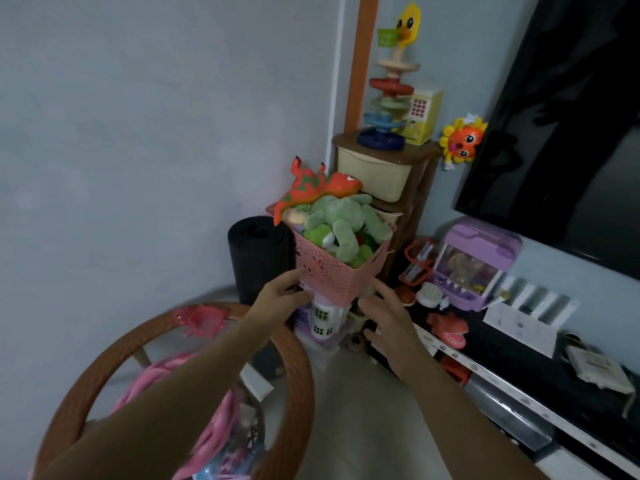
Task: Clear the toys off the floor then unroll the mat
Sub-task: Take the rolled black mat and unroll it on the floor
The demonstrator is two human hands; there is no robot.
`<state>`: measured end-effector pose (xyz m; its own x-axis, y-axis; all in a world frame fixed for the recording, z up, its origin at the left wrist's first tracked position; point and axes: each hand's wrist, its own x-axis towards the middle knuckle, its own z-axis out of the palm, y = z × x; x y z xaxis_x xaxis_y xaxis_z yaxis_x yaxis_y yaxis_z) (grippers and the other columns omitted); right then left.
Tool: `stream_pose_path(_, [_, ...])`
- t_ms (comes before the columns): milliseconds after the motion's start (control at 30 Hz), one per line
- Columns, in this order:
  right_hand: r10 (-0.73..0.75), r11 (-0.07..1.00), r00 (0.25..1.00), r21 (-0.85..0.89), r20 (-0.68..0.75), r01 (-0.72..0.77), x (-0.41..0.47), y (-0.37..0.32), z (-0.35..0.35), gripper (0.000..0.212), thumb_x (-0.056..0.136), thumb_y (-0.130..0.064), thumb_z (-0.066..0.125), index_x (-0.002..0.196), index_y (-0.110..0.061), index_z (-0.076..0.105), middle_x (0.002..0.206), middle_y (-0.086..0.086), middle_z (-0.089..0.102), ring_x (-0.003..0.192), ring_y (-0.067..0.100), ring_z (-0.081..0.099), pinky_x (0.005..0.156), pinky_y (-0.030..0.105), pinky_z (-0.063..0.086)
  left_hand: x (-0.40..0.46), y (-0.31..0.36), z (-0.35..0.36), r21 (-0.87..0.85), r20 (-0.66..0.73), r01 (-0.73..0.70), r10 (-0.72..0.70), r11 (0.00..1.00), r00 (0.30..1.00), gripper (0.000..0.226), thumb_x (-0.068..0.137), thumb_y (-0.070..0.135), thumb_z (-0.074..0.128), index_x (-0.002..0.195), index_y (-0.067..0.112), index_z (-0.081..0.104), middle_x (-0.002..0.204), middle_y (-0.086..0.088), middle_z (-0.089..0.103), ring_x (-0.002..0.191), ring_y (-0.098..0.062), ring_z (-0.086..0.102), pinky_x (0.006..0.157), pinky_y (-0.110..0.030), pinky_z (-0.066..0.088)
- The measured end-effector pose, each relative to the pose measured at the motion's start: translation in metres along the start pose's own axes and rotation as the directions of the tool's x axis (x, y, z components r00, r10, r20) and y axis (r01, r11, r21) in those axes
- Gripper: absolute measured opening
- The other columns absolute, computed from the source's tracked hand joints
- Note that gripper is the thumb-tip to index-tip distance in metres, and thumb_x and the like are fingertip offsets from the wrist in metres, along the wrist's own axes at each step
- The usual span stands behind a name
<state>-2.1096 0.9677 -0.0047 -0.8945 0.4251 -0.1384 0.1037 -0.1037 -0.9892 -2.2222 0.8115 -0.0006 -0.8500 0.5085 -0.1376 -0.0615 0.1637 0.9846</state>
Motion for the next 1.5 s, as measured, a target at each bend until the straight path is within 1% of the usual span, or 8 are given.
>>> stream_pose_path(367, [0.012,0.999,0.955,-0.038,0.298,-0.001,0.168,-0.005,-0.028,0.043,0.087,-0.024,0.062,0.125,-0.04,0.048,0.122,-0.014,0.05,0.115,0.009,0.049,0.078,0.023,0.044,0.089,0.004,0.018,-0.043,-0.368,0.095,-0.104,0.995,0.924,0.055,0.086,0.006,0.062,0.137,0.016,0.044,0.144,-0.007,0.042,0.13,-0.023,0.041,0.101,-0.029,0.034])
stream_pose_path(567, [0.081,0.994,0.916,-0.098,0.393,-0.045,0.239,-0.007,-0.051,0.048,0.089,-0.02,0.06,0.134,-0.029,0.046,0.135,0.002,0.049,0.126,0.017,0.047,0.105,0.043,0.041,0.116,0.002,0.036,-0.062,-0.458,0.141,-0.154,0.988,0.876,0.056,0.088,0.011,0.06,0.139,0.02,0.041,0.146,-0.003,0.039,0.133,-0.023,0.037,0.104,-0.033,0.032])
stream_pose_path(733, [0.081,0.995,0.867,-0.097,0.492,-0.038,0.279,-0.006,-0.023,0.043,0.088,-0.015,0.059,0.126,-0.032,0.049,0.107,-0.01,0.056,0.094,-0.003,0.058,0.077,0.017,0.046,0.138,-0.004,0.016,-0.05,-0.545,0.203,-0.198,0.978,0.815,0.055,0.088,0.013,0.059,0.139,0.025,0.042,0.146,-0.006,0.038,0.133,-0.025,0.038,0.108,-0.042,0.034])
stream_pose_path(1033, [0.037,0.963,0.849,-0.247,0.527,0.111,0.369,-0.005,0.032,0.054,0.088,-0.012,0.061,0.138,-0.022,0.042,0.134,-0.001,0.047,0.097,-0.005,0.049,0.064,0.001,0.043,0.24,-0.015,-0.045,0.117,-0.566,0.214,-0.112,0.97,0.817,0.056,0.087,0.017,0.062,0.139,0.024,0.042,0.141,-0.004,0.045,0.114,-0.013,0.047,0.092,-0.025,0.042])
stream_pose_path(1167, [-0.032,0.861,0.827,-0.405,0.561,0.308,0.414,-0.005,0.053,0.054,0.088,-0.011,0.058,0.138,-0.022,0.041,0.128,-0.013,0.047,0.113,-0.002,0.041,0.067,-0.004,0.037,0.284,-0.023,-0.071,0.285,-0.559,0.305,-0.101,0.909,0.823,0.058,0.086,0.021,0.062,0.14,0.024,0.04,0.142,-0.002,0.044,0.129,-0.021,0.042,0.107,-0.034,0.035])
stream_pose_path(1267, [-0.046,0.74,0.778,-0.502,0.626,0.447,0.436,0.002,0.069,0.054,0.089,-0.01,0.055,0.139,-0.02,0.039,0.135,-0.011,0.04,0.124,0.002,0.036,0.094,0.009,0.038,0.306,-0.033,-0.085,0.445,-0.564,0.408,-0.104,0.797,0.819,0.059,0.085,0.03,0.06,0.14,0.029,0.038,0.146,0.004,0.04,0.133,-0.02,0.036,0.11,-0.042,0.03])
stream_pose_path(1367, [-0.062,0.408,0.705,-0.627,0.706,0.664,0.456,0.01,0.082,0.057,0.087,-0.013,0.055,0.14,-0.019,0.037,0.15,0.002,0.03,0.139,0.021,0.027,0.113,0.04,0.027,0.325,-0.046,-0.091,0.591,-0.546,0.486,-0.124,0.644,0.829,0.063,0.085,0.037,0.057,0.143,0.033,0.032,0.154,0.005,0.025,0.142,-0.02,0.018,0.111,-0.045,0.019])
stream_pose_path(1500, [-0.02,0.103,0.605,-0.6,0.796,0.793,0.484,0.016,0.099,0.061,0.088,-0.021,0.05,0.144,-0.027,0.027,0.158,-0.001,0.009,0.145,0.02,-0.001,0.115,0.041,0.001,0.348,-0.057,-0.098,0.588,-0.593,0.561,-0.161,0.583,0.789,0.068,0.085,0.039,0.057,0.144,0.033,0.025,0.158,-0.001,0.004,0.145,-0.024,-0.002,0.113,-0.051,0.01])
